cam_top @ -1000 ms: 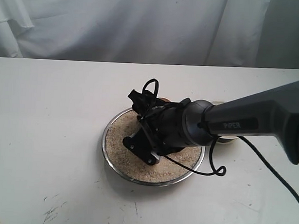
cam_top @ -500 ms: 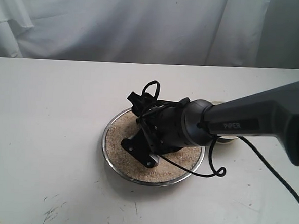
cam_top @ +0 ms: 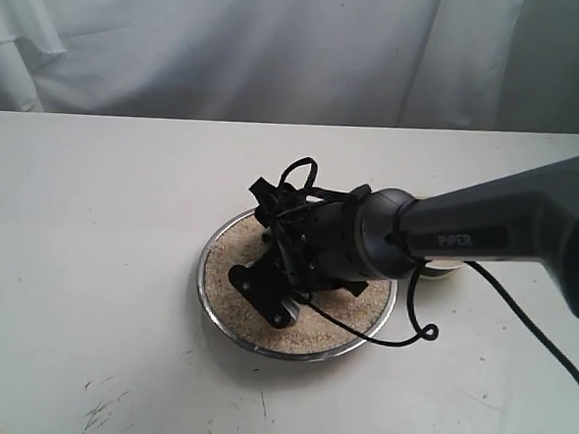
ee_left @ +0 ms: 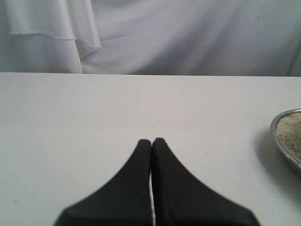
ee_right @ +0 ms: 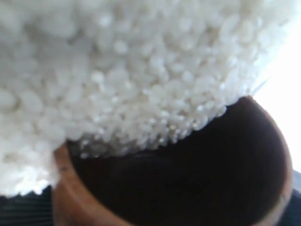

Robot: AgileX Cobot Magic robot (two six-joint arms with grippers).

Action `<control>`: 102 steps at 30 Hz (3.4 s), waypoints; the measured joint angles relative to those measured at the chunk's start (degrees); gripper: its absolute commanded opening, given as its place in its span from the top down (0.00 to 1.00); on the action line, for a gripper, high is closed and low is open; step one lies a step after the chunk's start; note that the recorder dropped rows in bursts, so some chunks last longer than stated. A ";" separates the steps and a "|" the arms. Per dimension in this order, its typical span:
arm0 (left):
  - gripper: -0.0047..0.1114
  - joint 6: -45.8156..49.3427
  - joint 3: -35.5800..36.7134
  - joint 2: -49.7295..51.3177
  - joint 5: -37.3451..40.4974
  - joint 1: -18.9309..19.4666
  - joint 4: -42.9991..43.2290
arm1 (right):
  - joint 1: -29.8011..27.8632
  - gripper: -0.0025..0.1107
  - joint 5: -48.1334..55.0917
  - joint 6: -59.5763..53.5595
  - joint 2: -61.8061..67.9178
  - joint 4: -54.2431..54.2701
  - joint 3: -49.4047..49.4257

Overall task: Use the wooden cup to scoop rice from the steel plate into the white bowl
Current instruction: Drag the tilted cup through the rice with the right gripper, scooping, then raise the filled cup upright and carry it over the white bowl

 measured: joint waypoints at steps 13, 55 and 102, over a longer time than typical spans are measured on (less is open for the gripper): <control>0.96 0.00 0.00 0.00 0.00 0.00 0.00 | -2.52 0.98 -6.29 -0.37 -1.46 13.95 -0.10; 0.96 0.00 0.00 0.00 0.00 0.00 0.00 | -8.09 0.98 -14.29 -6.95 -3.81 39.04 0.32; 0.96 0.00 0.00 0.00 0.00 0.00 0.00 | -18.99 0.98 -5.06 -30.75 -30.01 95.30 7.07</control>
